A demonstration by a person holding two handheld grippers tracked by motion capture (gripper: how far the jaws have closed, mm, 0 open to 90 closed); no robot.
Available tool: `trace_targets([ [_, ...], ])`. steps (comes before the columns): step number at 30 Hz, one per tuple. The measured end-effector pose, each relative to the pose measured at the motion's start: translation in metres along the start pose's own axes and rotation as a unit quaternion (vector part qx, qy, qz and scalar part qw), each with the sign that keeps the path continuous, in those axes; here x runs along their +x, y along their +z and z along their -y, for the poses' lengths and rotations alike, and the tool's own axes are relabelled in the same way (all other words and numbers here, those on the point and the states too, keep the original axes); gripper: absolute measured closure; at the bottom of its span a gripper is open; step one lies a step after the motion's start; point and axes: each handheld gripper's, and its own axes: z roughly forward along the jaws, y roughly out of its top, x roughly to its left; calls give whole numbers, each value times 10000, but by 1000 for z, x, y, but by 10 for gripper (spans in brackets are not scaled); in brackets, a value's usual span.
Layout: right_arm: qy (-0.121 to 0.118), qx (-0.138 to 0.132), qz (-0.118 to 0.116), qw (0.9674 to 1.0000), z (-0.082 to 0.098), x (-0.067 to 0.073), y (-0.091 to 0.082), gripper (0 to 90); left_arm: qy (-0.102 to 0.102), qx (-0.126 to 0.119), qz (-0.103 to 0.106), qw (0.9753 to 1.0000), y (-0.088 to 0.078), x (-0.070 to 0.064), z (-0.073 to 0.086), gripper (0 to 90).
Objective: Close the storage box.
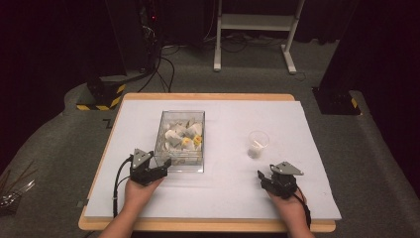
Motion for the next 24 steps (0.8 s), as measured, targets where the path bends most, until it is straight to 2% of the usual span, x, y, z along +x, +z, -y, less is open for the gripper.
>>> trace_targets([
  [2,-12,-2,-3,10000,0,0,0,447,3,39,17,10000,-1,0,0,255],
  [6,3,1,-8,10000,0,0,0,448,78,146,70,9998,-6,2,1,257],
  [11,2,0,-16,10000,0,0,0,448,409,454,134,9980,-19,8,7,239],
  [13,0,-1,-13,10000,0,0,0,447,455,565,146,9973,-25,13,11,246],
  [16,-27,-42,32,10000,0,0,-1,439,485,865,38,9951,-34,25,20,254],
  [17,-145,41,105,9998,1,1,-3,439,477,983,-39,9940,-36,29,23,261],
  [21,-208,231,211,9993,3,-2,-5,431,501,1287,-125,9903,-42,38,32,249],
  [22,-166,273,253,9992,4,-5,-7,430,465,1231,-109,9912,-44,39,33,247],
  [24,-91,365,327,9988,5,-13,-10,413,489,1269,-154,9906,-44,39,34,234],
])
